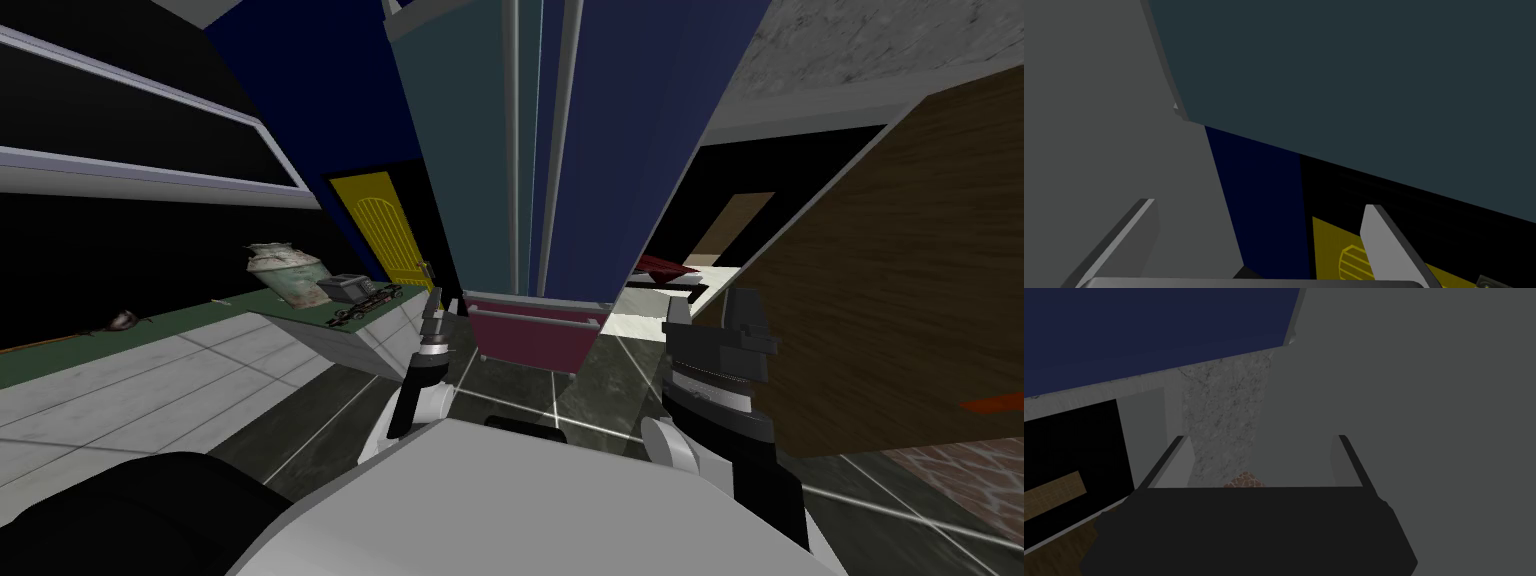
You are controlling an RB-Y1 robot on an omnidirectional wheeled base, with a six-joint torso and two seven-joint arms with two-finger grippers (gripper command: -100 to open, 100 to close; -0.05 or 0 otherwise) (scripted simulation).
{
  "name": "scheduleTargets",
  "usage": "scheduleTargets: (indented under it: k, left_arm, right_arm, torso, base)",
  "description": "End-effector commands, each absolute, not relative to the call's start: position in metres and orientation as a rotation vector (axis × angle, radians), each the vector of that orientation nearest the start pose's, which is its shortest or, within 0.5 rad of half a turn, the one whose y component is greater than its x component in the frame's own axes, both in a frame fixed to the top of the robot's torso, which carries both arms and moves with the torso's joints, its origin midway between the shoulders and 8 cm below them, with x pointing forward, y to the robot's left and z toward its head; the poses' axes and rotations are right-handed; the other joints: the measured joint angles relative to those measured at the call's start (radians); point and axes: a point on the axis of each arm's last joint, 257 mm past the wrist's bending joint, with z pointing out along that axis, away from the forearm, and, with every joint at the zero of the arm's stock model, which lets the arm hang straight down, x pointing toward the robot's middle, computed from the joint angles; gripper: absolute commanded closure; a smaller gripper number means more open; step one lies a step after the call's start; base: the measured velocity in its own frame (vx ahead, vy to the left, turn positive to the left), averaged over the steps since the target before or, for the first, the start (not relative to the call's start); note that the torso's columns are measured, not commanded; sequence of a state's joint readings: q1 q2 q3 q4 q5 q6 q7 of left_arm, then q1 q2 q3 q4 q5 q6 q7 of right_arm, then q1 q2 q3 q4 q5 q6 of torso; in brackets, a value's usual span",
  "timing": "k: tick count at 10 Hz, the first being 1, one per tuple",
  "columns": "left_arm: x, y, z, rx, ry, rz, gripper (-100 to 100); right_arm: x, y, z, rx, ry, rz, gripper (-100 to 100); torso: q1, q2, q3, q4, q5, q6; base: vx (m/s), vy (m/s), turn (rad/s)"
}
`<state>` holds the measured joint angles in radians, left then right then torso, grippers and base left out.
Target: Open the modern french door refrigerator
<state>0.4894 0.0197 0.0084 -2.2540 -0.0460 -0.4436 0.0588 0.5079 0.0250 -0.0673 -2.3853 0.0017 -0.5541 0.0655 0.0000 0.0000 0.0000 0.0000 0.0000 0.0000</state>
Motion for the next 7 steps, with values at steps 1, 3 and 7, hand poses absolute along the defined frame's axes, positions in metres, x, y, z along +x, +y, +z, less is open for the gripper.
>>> scheduleTargets:
  k: [1, 3, 7]
  left_arm:
    - [0.3595, 0.2775, 0.0050, -0.698, 0.687, -1.304, 0]
    - [0.3594, 0.2775, 0.0051, -0.698, 0.687, -1.305, 0]
    - [0.3594, 0.2775, 0.0052, -0.698, 0.687, -1.305, 0]
  right_arm:
    - [0.3053, -0.2941, 0.0776, 0.517, 0.502, 1.198, 0]
    - [0.3053, -0.2941, 0.0777, 0.517, 0.502, 1.198, 0]
    - [0.3053, -0.2941, 0.0778, 0.517, 0.502, 1.198, 0]
  torso:
    - [0.000, 0.040, -0.082, 0.041, 0.000, 0.000]
    - [0.000, 0.175, -0.351, 0.176, 0.000, 0.000]
    - [0.000, 0.470, -0.939, 0.470, 0.000, 0.000]
  base:
    - [0.000, 0.000, 0.000]
    - [0.000, 0.000, 0.000]
    - [0.000, 0.000, 0.000]
